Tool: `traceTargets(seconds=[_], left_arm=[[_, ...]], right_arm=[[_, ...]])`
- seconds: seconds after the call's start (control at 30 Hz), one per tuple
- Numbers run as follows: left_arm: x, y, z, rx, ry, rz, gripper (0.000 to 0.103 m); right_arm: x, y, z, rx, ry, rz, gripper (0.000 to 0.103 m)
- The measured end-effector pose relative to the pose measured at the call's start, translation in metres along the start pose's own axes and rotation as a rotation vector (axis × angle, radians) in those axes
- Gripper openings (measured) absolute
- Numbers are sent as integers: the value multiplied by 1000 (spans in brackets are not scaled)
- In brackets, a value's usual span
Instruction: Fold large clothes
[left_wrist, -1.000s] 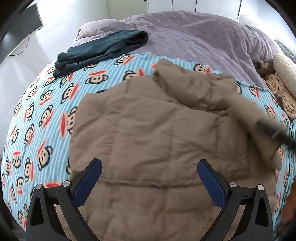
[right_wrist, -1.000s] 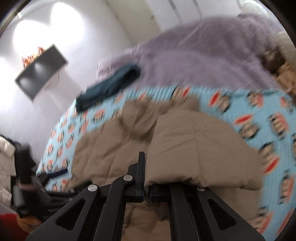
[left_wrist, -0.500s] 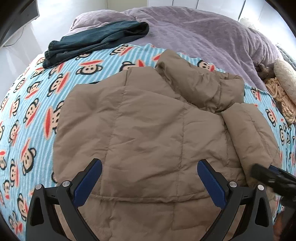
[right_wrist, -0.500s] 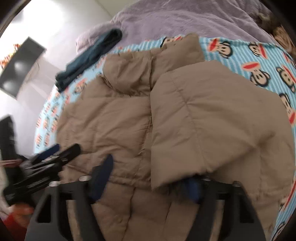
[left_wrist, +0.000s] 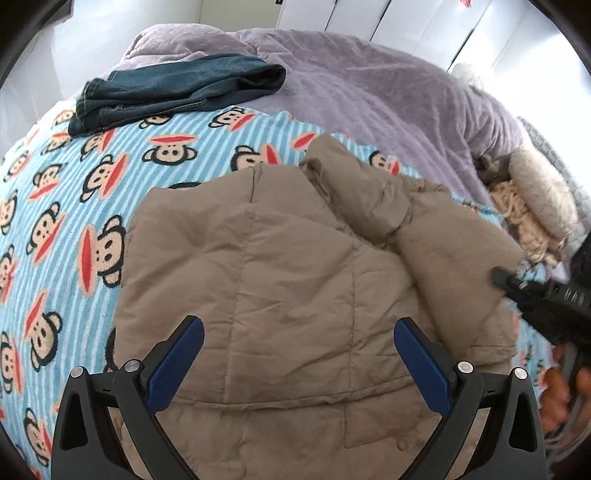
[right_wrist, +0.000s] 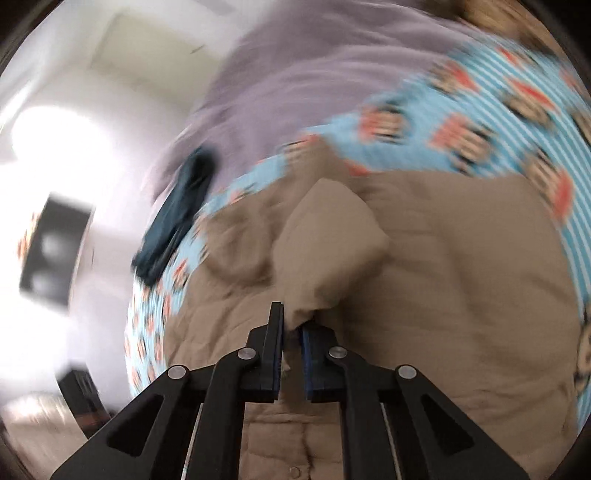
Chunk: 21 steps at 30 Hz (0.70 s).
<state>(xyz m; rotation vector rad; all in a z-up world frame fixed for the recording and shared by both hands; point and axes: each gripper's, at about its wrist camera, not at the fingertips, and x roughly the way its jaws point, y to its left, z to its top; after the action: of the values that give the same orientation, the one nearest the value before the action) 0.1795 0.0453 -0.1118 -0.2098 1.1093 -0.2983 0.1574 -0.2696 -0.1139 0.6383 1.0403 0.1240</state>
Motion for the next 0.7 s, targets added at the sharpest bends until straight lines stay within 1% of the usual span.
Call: traceTargets(seconds=[0.07,0.13,0.2,0.23,0.27,0.3,0.33,0.37,0.43,0.53,0.63,0.7], left_arm=[[-5,10,3,-36,-8,-30,103],[-10,20,5,-71,-17,-56,103],[-12,26,5,-95,-17,-77,103],[-11,27,6,-98,-11,-89,103],[-9,26,6,-95,-1,-101,103],[-7,25,5,-89,9,-114,103],[-3,21,4,-80,28,-134,103],[1,19,4,-73,45,-148,103],[11,12,2,-62,71,-172,103],[32,2,1,-57,115,-194,103],[51,-11,1,-47,153,-195,103],[59,-23,2,-21,159,-184,103]], right_arm=[[13,33,-12,-127,51,16,10],[30,55,-31,-215,108,17,10],[49,70,-49,-275,171,-12,14],[56,73,-57,-293,199,-33,19],[65,75,-66,-308,239,-56,24],[68,74,-72,-309,264,-63,39],[68,71,-77,-302,279,-60,56],[64,67,-80,-293,286,-57,68],[49,54,-82,-268,284,-48,68],[23,20,-78,-202,274,-78,68],[-6,-24,-67,-79,243,-115,68],[-26,-61,-61,38,208,-135,68]])
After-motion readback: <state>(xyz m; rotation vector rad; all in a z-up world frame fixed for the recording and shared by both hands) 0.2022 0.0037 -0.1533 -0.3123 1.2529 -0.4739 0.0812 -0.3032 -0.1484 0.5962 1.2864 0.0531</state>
